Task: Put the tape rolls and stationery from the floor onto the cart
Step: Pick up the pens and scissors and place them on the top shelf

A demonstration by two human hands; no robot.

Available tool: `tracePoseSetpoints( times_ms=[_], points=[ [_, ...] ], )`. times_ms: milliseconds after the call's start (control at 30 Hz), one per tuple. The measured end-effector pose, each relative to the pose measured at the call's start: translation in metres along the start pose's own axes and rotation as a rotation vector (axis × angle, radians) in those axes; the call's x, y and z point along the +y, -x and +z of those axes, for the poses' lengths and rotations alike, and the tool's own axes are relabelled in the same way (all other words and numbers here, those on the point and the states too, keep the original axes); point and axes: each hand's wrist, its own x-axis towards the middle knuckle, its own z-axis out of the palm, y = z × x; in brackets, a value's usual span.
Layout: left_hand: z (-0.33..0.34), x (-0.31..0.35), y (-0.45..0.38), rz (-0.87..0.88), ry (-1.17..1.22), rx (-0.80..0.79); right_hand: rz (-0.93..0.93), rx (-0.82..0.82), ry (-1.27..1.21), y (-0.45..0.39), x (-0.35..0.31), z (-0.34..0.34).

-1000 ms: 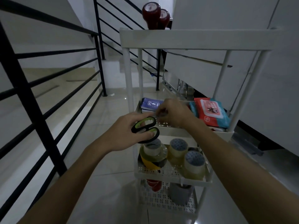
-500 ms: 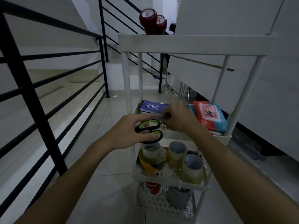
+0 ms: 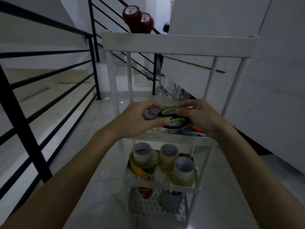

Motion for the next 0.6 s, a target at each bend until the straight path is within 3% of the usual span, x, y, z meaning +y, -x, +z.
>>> tracePoseSetpoints(
  times_ms=[67, 167, 367, 433, 533, 600],
  points=[
    [-0.007, -0.003, -0.003, 0.013, -0.069, -0.051, -0.015, 0.126, 0.089, -0.003, -0.003, -0.010],
    [-0.009, -0.012, -0.017, 0.050, -0.235, -0.095, -0.041, 0.179, 0.197, -0.012, -0.004, -0.014],
    [-0.005, -0.034, -0.040, 0.016, -0.506, -0.219, 0.009, 0.027, 0.571, -0.024, 0.004, -0.004],
    [-0.006, -0.035, -0.043, -0.002, -0.460, -0.188, -0.040, 0.022, 0.312, -0.023, 0.003, -0.004],
    [-0.008, -0.031, -0.047, -0.090, -0.285, -0.061, -0.118, 0.145, -0.231, -0.022, -0.003, -0.001],
    [-0.007, -0.024, -0.050, -0.136, -0.159, -0.005, -0.096, 0.132, -0.203, -0.025, -0.003, 0.005]
  ],
)
